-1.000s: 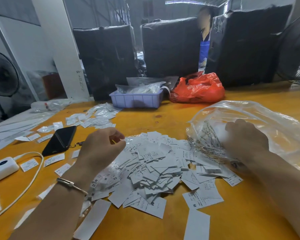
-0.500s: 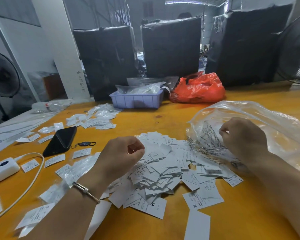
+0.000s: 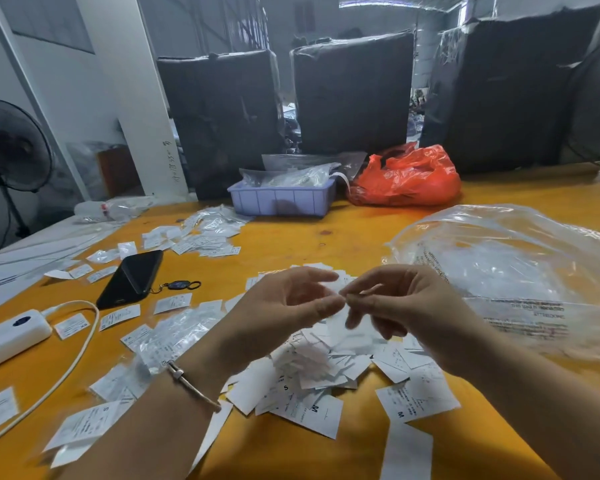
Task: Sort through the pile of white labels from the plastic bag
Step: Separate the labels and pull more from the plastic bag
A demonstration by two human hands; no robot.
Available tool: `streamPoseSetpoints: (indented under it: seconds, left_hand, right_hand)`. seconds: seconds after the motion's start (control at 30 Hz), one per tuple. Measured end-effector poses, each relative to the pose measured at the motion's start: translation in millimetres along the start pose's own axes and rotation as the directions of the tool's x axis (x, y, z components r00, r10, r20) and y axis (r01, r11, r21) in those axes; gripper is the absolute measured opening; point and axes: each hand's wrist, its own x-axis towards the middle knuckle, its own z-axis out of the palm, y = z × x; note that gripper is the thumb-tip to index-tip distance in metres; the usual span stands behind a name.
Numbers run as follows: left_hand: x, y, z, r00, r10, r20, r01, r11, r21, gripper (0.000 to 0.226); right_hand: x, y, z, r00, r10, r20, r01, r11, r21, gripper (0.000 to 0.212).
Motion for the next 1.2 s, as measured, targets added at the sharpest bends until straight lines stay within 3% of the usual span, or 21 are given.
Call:
streamPoseSetpoints:
  seconds: [0.13,0.23,0.33,0.57,0.7,0.87,0.93,1.0,1.1,1.2]
  left_hand:
    - [-1,2,1,1.0,0.001,-0.025,-0.003,0.995,-0.095,0.009]
    - [-1,2,-3,0.993,-0.021,-0.12,0.001,0.985,-0.17,0.012]
    - [-3,2,-5,0.987,-0.038,-0.159,0.006,0.981,-0.196,0.024]
    - [-4,2,-7,0.99,-0.122,0.066,0.13,0.983,-0.127,0.024]
    - [-2,3,-4,0.99,-0.13,0.056,0.136,0.983,-0.123,0.025]
    - [-3,1,-7,0.991,-0.135,0.001,0.135,0.99,-0.04,0.015]
    - [-2,-1,-10,0.981,-0.162,-0.11,0.158,0.986,-0.047,0.011]
    - [-1,-4,-16,0.959,-0.195,-0.204,0.18,0.98,-0.088,0.013]
    - [1,-7,-23,0.924,-0.239,-0.297,0.197,0.966,-0.164,0.01]
    - [4,-8,-26,0.881,-0.289,-0.375,0.199,0.945,-0.261,0.005]
  right_hand:
    - [0,0,2,0.998,-0.053,-0.041,0.05,0.997,-0.055,0.028]
    - [0,0,3,0.999,0.031,-0.027,-0.034,0.995,-0.094,0.038]
    - [0,3,8,0.996,0.089,-0.009,-0.089,0.991,-0.104,0.029]
    - [4,9,10,0.996,0.081,-0.047,-0.084,0.995,-0.051,0.013]
    - [3,12,13,0.999,0.025,0.026,-0.019,0.974,-0.226,0.022]
    - [7,19,15,0.996,-0.056,-0.071,0.031,0.949,-0.315,0.016]
    - [11,23,10,0.97,-0.16,-0.184,0.046,0.86,-0.507,0.009]
    - [14,26,4,0.952,-0.235,-0.196,0.021,0.691,-0.722,0.022]
    - [17,29,3,0.987,-0.156,-0.041,0.042,0.498,-0.866,0.05]
    - [22,35,8,0.991,-0.083,0.108,0.133,0.412,-0.901,0.058]
